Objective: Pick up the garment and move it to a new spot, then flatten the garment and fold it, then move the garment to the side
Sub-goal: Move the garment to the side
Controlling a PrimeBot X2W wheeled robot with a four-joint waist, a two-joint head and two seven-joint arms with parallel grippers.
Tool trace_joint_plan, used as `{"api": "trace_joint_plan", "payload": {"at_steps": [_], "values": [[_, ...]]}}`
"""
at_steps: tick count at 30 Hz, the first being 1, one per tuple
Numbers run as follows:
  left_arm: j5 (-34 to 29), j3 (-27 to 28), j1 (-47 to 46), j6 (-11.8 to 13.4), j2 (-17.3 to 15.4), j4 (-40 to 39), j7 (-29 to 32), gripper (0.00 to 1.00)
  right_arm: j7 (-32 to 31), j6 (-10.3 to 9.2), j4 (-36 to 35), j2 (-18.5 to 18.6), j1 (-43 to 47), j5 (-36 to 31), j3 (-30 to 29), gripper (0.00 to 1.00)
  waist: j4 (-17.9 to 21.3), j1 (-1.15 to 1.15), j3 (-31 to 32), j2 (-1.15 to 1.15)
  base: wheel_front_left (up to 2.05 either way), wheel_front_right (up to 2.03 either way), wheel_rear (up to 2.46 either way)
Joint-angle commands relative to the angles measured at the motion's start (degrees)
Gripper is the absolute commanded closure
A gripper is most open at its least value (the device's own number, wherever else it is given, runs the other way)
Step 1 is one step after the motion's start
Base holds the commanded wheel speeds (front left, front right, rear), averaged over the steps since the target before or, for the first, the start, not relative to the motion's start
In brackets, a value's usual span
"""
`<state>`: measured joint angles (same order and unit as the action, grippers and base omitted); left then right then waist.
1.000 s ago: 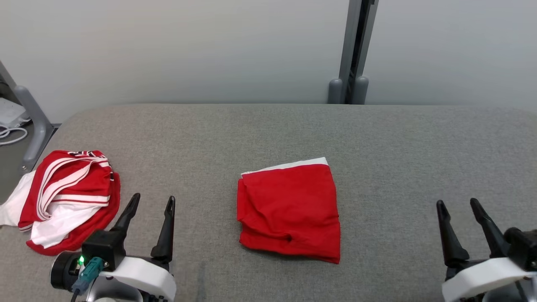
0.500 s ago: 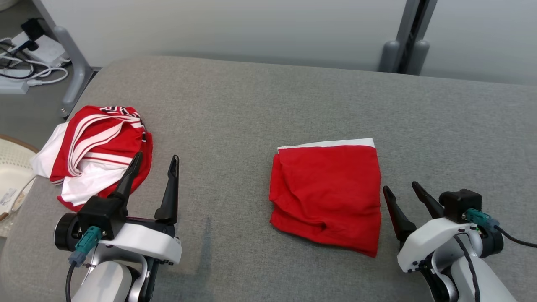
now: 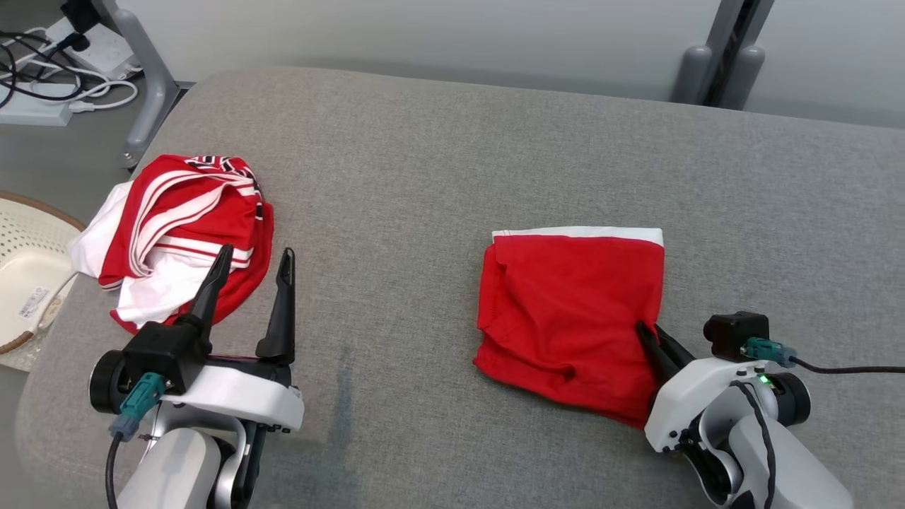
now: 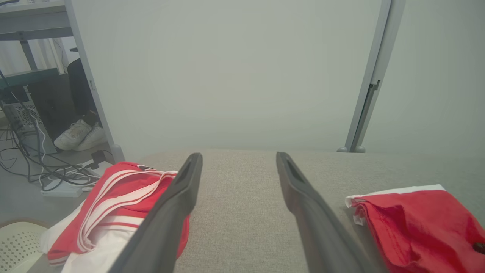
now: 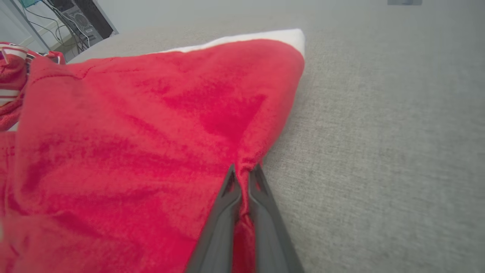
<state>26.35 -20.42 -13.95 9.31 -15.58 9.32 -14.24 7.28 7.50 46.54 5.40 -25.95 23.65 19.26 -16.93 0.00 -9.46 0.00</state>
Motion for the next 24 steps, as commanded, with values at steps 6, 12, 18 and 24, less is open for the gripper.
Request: {"api": "trace_joint_plan", "payload": {"at_steps": [6, 12, 18, 24], "values": [[-0.4, 0.9, 0.5, 0.2, -0.7, -0.4, -0.5, 0.00, 3.6, -0.02, 0.1, 2.2, 0.1, 2.3, 3.9, 1.00, 4.7, 0.00, 0.8, 0.00, 0.00, 0.00, 0.00], [-0.3, 1.6, 1.9, 0.8, -1.4, -1.5, -0.5, 0.00, 5.4, -0.02, -2.9, 5.0, 2.5, 2.5, 6.6, 1.00, 11.8, 0.00, 1.3, 0.00, 0.00, 0.00, 0.00], [-0.4, 1.6, 2.0, 1.2, -2.3, -3.3, 0.1, 0.00, 5.3, -0.02, -6.3, 7.9, 4.3, 1.4, 6.5, 1.00, 19.1, 0.00, 0.3, 0.00, 0.00, 0.00, 0.00], [-0.8, 1.5, 0.8, 1.2, -3.2, -5.2, 1.0, 0.00, 4.0, -0.02, -9.7, 10.6, 2.4, -0.7, 6.2, 1.00, 24.4, 0.00, -2.2, 0.00, 0.00, 0.00, 0.00]]}}
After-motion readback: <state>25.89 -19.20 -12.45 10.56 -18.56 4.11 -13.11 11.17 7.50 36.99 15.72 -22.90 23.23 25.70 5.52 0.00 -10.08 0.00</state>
